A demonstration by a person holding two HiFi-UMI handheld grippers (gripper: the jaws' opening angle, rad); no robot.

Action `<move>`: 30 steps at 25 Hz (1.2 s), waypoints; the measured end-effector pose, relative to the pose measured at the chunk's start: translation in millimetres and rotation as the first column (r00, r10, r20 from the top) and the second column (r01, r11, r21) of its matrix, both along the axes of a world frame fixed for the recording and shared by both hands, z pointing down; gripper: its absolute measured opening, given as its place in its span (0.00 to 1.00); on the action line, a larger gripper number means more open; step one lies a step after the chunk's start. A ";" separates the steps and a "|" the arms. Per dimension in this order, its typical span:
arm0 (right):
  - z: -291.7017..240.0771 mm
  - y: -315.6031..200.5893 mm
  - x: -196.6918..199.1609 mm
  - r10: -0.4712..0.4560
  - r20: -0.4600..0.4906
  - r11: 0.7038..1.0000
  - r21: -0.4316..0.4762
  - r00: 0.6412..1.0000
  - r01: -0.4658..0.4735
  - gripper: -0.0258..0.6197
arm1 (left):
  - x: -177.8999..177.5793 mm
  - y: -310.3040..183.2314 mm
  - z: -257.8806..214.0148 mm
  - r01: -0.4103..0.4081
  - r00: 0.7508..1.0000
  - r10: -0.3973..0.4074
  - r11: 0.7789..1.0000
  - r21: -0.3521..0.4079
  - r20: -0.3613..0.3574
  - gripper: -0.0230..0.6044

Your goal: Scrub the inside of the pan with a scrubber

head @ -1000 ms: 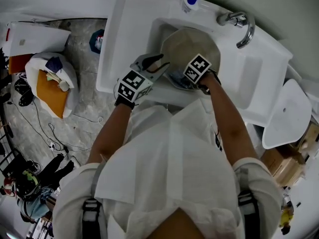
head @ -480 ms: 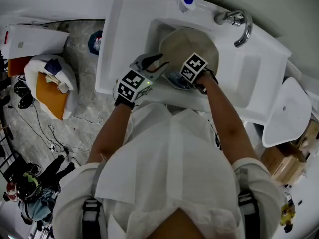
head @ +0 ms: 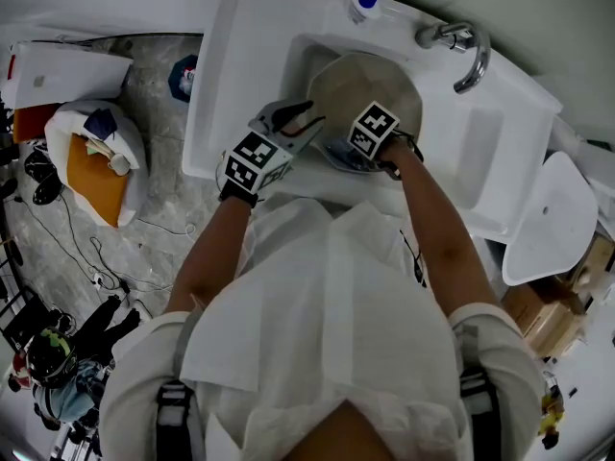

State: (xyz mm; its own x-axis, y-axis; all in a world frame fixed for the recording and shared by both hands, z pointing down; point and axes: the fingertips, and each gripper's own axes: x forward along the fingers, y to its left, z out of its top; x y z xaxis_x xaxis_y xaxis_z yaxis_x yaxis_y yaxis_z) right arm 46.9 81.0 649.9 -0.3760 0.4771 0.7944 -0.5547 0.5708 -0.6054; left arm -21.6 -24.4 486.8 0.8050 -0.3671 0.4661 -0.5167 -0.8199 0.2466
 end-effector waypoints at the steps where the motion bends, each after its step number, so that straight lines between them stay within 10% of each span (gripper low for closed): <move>1: 1.6 3.1 10.2 -0.028 -0.025 1.000 -0.008 0.999 0.028 0.06 | 0.1 -0.1 0.2 -0.001 1.000 0.001 1.000 0.000 0.000 0.28; 12: 11.3 -10.5 87.1 -0.245 -0.275 0.968 -0.010 0.930 0.252 0.06 | 2.7 -2.3 1.6 0.000 1.000 0.000 1.000 0.000 -0.002 0.28; 23: 0.5 1.5 -3.5 0.006 0.027 0.999 -0.033 1.000 -0.005 0.06 | 3.2 -4.0 2.9 0.007 1.000 -0.007 1.000 -0.008 -0.004 0.28; 30: 14.1 3.6 59.1 -0.238 -0.147 0.971 -0.018 0.960 0.238 0.06 | 6.0 -4.4 5.5 0.006 1.000 -0.006 1.000 -0.012 -0.004 0.28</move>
